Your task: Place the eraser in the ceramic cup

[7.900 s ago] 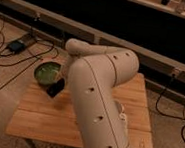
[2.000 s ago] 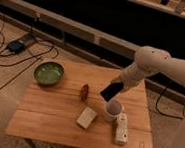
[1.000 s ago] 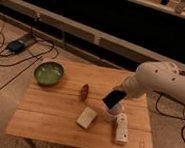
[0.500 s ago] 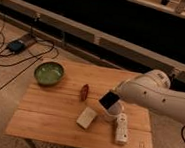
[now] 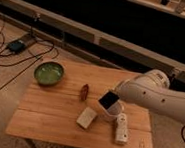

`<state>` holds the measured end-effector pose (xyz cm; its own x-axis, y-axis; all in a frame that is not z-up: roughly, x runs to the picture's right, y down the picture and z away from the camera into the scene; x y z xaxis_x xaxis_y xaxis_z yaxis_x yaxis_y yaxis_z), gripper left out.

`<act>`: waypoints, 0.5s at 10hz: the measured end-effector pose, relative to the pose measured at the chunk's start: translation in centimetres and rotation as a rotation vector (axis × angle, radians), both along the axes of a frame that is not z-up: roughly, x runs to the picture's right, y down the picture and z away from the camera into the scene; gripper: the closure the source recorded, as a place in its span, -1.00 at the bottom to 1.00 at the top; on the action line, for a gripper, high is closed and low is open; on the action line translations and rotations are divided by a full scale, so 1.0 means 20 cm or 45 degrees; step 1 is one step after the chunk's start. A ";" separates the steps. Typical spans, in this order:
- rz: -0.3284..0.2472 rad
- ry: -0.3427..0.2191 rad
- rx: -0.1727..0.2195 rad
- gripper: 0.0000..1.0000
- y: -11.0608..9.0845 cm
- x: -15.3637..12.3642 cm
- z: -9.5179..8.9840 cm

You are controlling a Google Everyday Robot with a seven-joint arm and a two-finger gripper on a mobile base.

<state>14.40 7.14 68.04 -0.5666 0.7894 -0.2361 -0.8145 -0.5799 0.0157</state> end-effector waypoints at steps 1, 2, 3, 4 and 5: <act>0.009 0.025 -0.007 1.00 -0.02 0.01 0.03; 0.016 0.029 -0.013 1.00 -0.05 0.02 0.06; 0.022 0.003 -0.022 1.00 -0.08 0.03 0.10; 0.027 -0.043 -0.035 1.00 -0.10 0.03 0.13; 0.014 -0.123 -0.091 1.00 -0.13 -0.03 0.19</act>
